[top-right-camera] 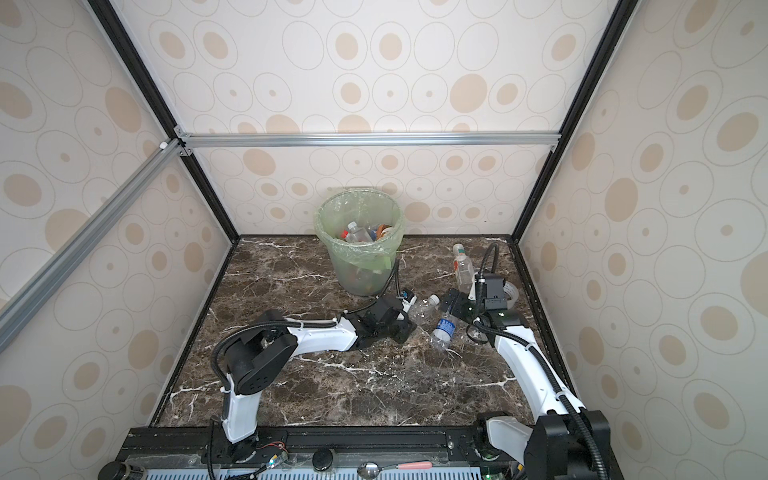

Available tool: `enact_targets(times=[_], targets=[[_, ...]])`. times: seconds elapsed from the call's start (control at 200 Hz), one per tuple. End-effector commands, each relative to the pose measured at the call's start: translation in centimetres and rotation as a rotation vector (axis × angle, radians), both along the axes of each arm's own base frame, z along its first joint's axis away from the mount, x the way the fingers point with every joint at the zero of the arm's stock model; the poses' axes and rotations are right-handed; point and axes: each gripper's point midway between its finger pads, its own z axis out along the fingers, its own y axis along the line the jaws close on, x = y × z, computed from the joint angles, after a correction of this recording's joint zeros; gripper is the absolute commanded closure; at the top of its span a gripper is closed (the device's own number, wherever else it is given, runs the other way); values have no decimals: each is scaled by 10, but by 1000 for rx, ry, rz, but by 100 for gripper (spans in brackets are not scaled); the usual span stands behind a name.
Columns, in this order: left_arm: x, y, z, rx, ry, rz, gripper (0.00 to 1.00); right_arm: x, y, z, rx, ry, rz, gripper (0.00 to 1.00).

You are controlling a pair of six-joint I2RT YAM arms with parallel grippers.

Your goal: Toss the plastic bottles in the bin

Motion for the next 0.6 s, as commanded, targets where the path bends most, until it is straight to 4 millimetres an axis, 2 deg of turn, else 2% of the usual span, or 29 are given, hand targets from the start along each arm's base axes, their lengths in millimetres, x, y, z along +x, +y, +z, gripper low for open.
enact_targets(times=[0.0,0.115,0.15,0.34,0.44,0.59], targets=[[4,-2,65,-144,-96,44,49,14,9,43,103,-121,-4,0],[1,5,87,-188,-120,59,48,23,14,72,167,-213,-13,0],[2,5,99,-225,-143,61,48,26,16,80,194,-242,-14,0],[-3,13,123,-276,-177,68,48,41,35,129,358,-404,38,0],[-5,17,130,-287,-188,70,48,49,40,141,387,-433,57,0],[-9,21,138,-312,-195,71,48,59,50,145,402,-428,85,4]])
